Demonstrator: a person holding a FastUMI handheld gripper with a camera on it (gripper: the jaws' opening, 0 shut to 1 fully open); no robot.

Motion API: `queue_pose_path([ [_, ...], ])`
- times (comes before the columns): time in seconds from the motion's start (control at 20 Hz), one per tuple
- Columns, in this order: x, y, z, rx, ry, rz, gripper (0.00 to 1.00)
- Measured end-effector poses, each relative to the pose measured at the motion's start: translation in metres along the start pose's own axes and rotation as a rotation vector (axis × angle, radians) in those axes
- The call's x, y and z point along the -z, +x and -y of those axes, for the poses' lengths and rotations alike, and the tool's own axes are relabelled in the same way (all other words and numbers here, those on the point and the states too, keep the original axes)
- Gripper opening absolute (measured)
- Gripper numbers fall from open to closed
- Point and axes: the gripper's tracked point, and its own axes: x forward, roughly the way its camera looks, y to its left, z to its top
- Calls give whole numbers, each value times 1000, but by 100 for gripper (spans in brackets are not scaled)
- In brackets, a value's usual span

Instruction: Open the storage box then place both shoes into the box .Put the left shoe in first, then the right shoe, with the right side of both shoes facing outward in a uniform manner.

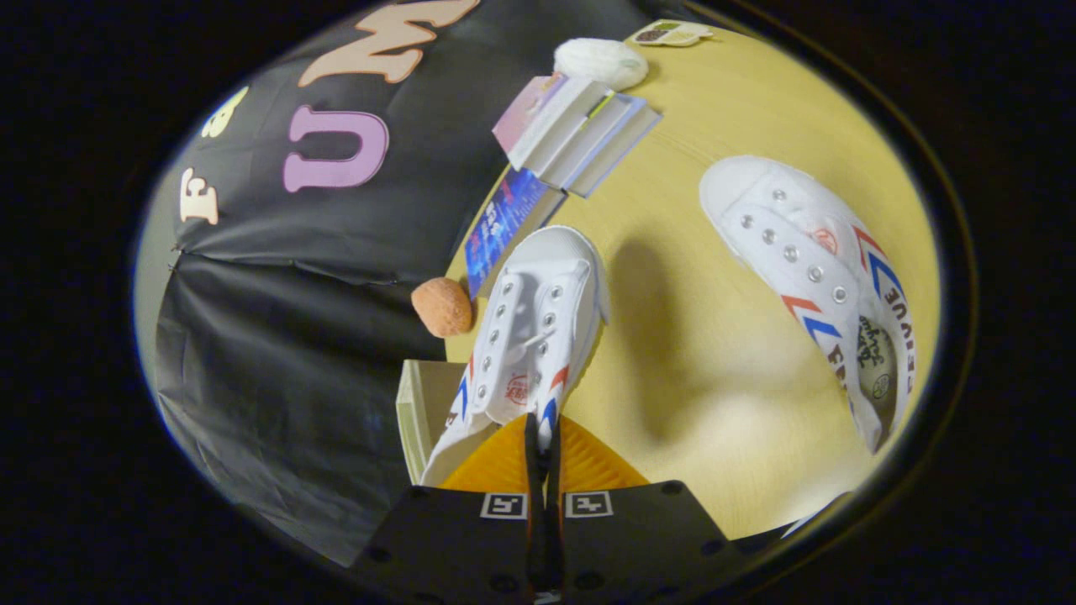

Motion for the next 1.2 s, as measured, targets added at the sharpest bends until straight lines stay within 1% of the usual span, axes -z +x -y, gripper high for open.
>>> queue_pose_path([
  [0.2,-1,-10,-61,-102,-50,8,2],
  [0.4,15,-17,-122,-189,-126,-30,2],
  [0.55,36,-8,-158,-229,-193,-67,2],
  [0.7,66,12,-183,-261,-222,-133,2],
  [0.8,88,31,-191,-261,-241,-183,2],
  [0.95,131,51,-193,-230,-298,-268,2],
  [1.05,158,59,-186,-195,-330,-324,2],
  [1.2,183,72,-166,-126,-361,-376,2],
])
